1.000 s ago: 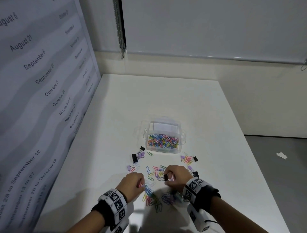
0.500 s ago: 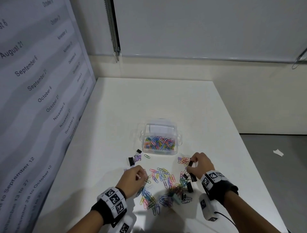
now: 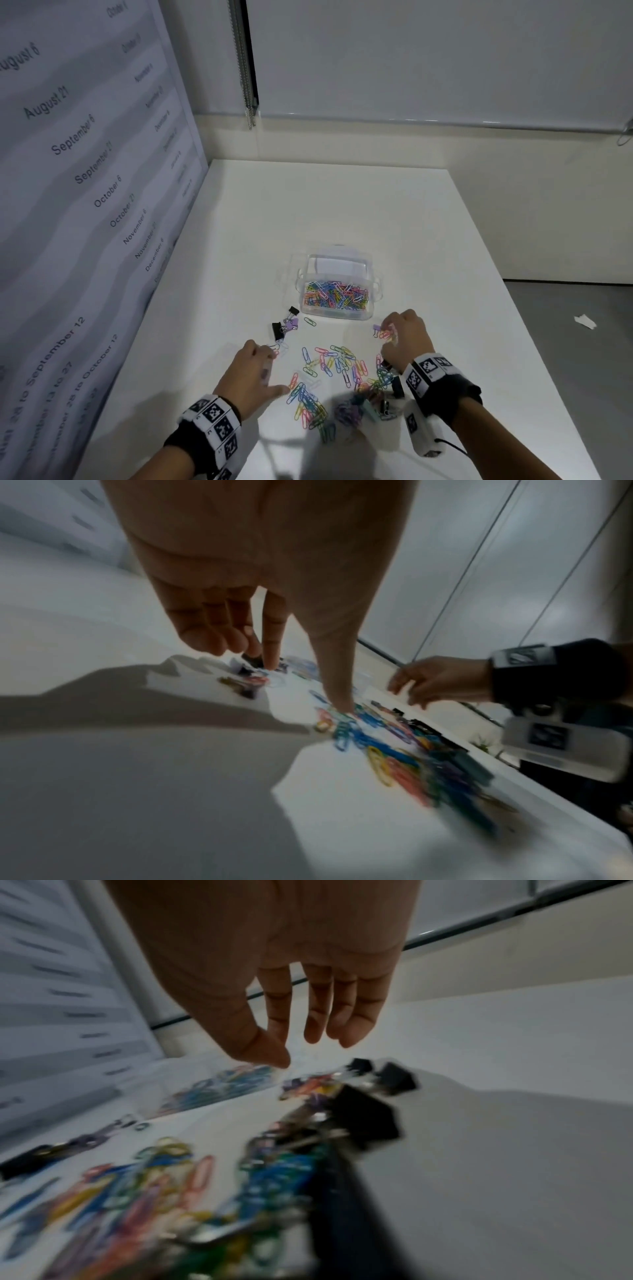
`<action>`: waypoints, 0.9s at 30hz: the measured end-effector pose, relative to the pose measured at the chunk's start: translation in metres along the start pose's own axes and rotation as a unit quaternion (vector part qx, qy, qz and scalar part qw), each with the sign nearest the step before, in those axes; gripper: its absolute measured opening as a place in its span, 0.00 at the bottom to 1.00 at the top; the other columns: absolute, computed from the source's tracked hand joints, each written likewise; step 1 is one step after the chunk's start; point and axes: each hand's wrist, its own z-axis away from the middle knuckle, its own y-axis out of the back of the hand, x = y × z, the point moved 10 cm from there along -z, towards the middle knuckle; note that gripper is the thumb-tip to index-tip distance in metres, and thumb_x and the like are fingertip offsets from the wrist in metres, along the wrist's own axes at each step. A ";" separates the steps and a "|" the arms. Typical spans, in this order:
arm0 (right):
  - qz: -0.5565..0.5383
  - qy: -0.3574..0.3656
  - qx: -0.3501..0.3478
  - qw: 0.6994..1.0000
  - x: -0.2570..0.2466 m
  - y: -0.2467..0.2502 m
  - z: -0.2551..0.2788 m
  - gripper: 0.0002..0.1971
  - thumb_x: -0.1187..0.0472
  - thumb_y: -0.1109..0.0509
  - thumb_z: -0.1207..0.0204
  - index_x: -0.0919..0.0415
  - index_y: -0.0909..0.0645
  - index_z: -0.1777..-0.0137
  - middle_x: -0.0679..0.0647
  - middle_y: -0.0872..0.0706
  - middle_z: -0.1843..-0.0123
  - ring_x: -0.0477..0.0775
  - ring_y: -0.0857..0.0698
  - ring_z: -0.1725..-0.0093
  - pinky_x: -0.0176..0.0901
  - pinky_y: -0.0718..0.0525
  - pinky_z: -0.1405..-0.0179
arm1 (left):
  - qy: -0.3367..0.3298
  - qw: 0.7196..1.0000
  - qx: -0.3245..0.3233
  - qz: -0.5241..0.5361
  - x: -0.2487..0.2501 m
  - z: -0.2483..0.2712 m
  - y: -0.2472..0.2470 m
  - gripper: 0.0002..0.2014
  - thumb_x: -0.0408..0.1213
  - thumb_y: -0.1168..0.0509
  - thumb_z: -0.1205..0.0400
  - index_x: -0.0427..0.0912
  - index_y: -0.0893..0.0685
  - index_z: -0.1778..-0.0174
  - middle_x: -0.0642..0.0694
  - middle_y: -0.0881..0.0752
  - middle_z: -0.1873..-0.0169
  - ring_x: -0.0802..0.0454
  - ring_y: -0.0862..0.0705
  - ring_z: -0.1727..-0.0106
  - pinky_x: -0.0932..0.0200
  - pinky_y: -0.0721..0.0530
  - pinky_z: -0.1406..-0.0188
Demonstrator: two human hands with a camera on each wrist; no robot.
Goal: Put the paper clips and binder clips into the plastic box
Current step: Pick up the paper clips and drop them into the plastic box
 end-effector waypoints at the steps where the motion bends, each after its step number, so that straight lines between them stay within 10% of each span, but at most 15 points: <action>1: 0.002 0.022 -0.018 1.000 -0.015 -0.006 -0.001 0.16 0.68 0.31 0.36 0.59 0.21 0.47 0.53 0.29 0.49 0.59 0.26 0.41 0.43 0.25 0.45 | -0.012 1.000 -0.025 -0.003 0.008 0.004 -0.008 0.37 0.58 0.25 0.35 0.48 0.29 0.32 0.51 0.30 0.41 0.53 0.24 0.40 0.64 0.25 0.39; 8: 0.043 0.063 -0.189 0.979 -0.067 -0.068 0.009 0.28 0.65 0.27 0.36 0.53 0.29 0.35 0.53 0.31 0.39 0.51 0.27 0.48 0.40 0.25 0.53 | -0.054 0.994 -0.068 -0.074 0.043 0.014 -0.054 0.41 0.51 0.24 0.36 0.44 0.35 0.30 0.47 0.34 0.43 0.50 0.28 0.45 0.61 0.23 0.45; 14: 0.002 0.103 -0.165 0.981 -0.077 -0.081 0.020 0.21 0.68 0.33 0.33 0.57 0.24 0.38 0.51 0.33 0.48 0.55 0.23 0.49 0.34 0.28 0.56 | -0.030 0.999 -0.042 -0.015 0.056 -0.016 -0.053 0.32 0.39 0.26 0.29 0.42 0.31 0.31 0.44 0.32 0.40 0.47 0.24 0.44 0.59 0.22 0.47; 19: -0.038 0.117 -0.152 0.981 -0.073 -0.066 0.019 0.21 0.59 0.30 0.34 0.56 0.22 0.38 0.49 0.31 0.50 0.33 0.33 0.65 0.28 0.34 0.60 | -0.023 0.999 -0.033 0.020 0.068 -0.038 -0.049 0.25 0.38 0.28 0.26 0.43 0.27 0.33 0.43 0.28 0.38 0.47 0.22 0.42 0.61 0.25 0.45; 22: -0.033 0.100 -0.185 0.977 -0.066 -0.063 0.017 0.37 0.45 0.29 0.46 0.55 0.27 0.33 0.50 0.33 0.47 0.41 0.27 0.54 0.35 0.31 0.50 | -0.027 0.998 -0.028 0.054 0.070 -0.046 -0.042 0.31 0.39 0.25 0.29 0.45 0.28 0.31 0.45 0.28 0.41 0.52 0.23 0.47 0.66 0.27 0.49; 27: 0.032 0.093 -0.207 0.973 -0.065 -0.077 0.020 0.45 0.51 0.18 0.43 0.55 0.35 0.26 0.59 0.33 0.33 0.58 0.26 0.34 0.45 0.25 0.35 | -0.043 0.997 -0.059 -0.023 0.067 -0.050 -0.044 0.53 0.48 0.19 0.40 0.43 0.40 0.22 0.40 0.36 0.32 0.45 0.31 0.29 0.55 0.30 0.26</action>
